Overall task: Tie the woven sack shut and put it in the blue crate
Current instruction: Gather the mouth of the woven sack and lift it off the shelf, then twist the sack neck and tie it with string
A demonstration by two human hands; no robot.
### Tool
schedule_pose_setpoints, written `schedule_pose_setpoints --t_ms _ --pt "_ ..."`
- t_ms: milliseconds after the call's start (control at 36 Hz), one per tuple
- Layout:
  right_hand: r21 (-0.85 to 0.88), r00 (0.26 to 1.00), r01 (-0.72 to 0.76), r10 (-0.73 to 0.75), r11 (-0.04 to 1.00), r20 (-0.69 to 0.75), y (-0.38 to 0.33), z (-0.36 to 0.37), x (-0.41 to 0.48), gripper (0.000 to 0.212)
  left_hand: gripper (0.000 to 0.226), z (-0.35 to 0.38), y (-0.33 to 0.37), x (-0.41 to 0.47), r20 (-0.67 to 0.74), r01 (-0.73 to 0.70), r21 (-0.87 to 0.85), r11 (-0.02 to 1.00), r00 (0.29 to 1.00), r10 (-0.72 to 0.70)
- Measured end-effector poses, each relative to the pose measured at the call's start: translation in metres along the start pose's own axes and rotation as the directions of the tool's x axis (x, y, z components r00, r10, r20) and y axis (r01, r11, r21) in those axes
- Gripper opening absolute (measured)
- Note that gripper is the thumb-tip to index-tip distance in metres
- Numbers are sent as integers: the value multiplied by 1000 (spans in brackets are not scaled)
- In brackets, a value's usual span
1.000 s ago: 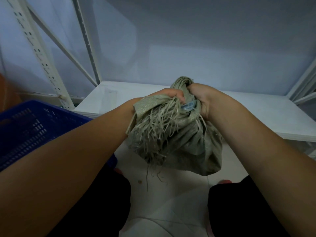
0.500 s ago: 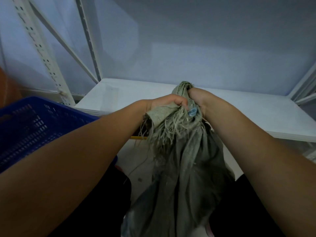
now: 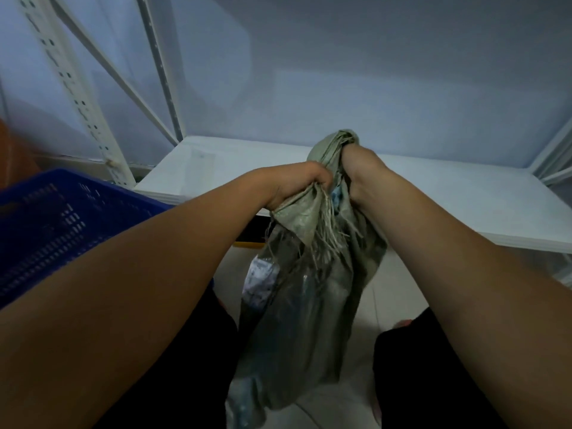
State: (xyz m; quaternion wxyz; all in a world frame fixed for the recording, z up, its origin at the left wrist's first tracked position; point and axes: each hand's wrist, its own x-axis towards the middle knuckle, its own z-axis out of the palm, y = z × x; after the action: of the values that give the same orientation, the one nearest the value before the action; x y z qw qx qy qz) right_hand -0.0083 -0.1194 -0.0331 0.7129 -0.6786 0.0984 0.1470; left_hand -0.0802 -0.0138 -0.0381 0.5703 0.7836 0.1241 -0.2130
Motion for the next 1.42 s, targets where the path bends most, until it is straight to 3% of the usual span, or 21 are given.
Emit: schedule_pose_setpoints --t_ms 111,194,306,361,472,556,639,694,806,972,1028,1083,1139,1194,1250,1361,1417 --pt "11 999 30 -30 999 -15 -4 -2 -4 24 5 1 -2 13 -152 -111 52 992 981 118" --pt "-63 998 59 -60 996 -21 -2 -5 -4 36 13 -1 -4 19 -242 -131 209 969 953 182" --pt "-337 987 129 -154 933 -47 1 -10 9 29 16 -7 -1 26 -267 -120 374 919 936 231" --pt "-506 970 170 -234 846 -64 1 -16 12 14 16 -12 1 30 -307 -138 446 884 905 296" --pt "-732 925 284 -377 619 41 7 -31 24 11 22 -26 1 33 -406 -59 706 706 783 472" --pt "-803 921 324 -362 500 146 11 -37 28 7 19 -36 0 34 -417 -16 800 599 704 575" --pt "-796 886 433 -363 422 289 16 -40 30 18 22 -41 -1 34 -365 -2 868 497 677 639" --pt "-744 862 501 -332 442 383 20 -40 29 29 22 -42 -3 36 -330 -11 891 454 671 664" --pt "-599 844 494 -181 630 505 26 -40 34 52 24 -50 -8 47 -271 2 933 359 661 700" --pt "-556 852 381 -48 739 522 17 -19 63 58 21 -76 -6 97 -4 -15 1000 18 655 756" --pt "-625 887 313 16 715 461 15 -4 84 54 20 -88 1 122 154 -41 986 -161 591 792" --pt "-641 912 234 63 732 405 17 8 103 35 21 -103 9 144 294 -14 943 -332 499 815" --pt "-605 939 149 80 782 334 20 15 120 23 18 -118 8 168 357 27 916 -401 400 844" --pt "-558 954 105 75 823 289 22 21 135 16 18 -134 -3 190 342 30 928 -371 321 883" --pt "-541 960 96 66 836 272 20 28 145 16 17 -152 -17 203 263 15 960 -280 299 917" --pt "-522 966 110 32 846 256 12 41 158 18 15 -187 -27 210 60 31 996 -80 413 909" --pt "-484 975 90 22 870 221 10 42 165 20 18 -200 -27 213 -172 87 985 149 468 867"
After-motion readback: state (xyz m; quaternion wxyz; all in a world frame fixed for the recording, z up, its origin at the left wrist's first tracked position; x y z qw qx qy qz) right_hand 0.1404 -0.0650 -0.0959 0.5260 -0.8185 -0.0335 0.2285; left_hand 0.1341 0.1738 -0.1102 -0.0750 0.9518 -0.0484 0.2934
